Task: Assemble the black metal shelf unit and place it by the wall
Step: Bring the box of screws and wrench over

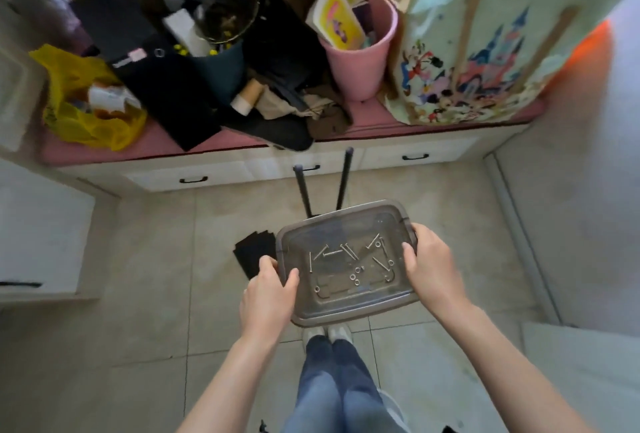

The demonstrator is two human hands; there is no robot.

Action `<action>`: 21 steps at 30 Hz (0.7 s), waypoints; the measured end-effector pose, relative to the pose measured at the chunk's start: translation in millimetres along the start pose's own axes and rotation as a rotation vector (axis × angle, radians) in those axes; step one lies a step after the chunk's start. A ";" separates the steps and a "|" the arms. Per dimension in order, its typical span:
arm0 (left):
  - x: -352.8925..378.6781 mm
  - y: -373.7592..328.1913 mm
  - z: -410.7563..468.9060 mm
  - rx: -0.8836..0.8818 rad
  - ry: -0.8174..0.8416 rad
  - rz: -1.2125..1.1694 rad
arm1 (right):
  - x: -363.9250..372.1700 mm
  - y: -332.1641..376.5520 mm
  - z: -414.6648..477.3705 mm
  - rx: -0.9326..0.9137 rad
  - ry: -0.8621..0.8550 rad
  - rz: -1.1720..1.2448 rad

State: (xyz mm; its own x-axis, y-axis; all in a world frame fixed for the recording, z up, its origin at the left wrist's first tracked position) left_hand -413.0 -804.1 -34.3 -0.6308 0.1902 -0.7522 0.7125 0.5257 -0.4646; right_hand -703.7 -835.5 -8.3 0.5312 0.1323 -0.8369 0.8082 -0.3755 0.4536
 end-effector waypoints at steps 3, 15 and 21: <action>27.5 -14.3 13.0 0.048 0.073 0.006 | -4.6 -29.9 3.3 0.085 -0.048 -0.004; 124.0 -71.9 38.0 0.104 0.242 0.031 | -7.2 -136.3 30.6 0.248 -0.105 -0.076; 186.4 -101.3 38.0 0.103 0.278 0.016 | -8.4 -199.2 59.4 0.276 -0.108 -0.078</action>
State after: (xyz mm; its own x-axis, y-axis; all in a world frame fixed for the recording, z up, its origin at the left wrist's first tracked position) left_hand -591.1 -853.4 -145.3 -0.6692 0.4246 -0.6098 0.7414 0.4368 -0.5095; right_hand -884.4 -816.4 -109.8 0.4281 0.0772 -0.9004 0.7382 -0.6047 0.2991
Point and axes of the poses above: each hand's wrist, its own z-axis towards the middle knuckle, its own x-axis out of the palm, y = z × x, the point moved 8 cm from there along z, towards the middle knuckle
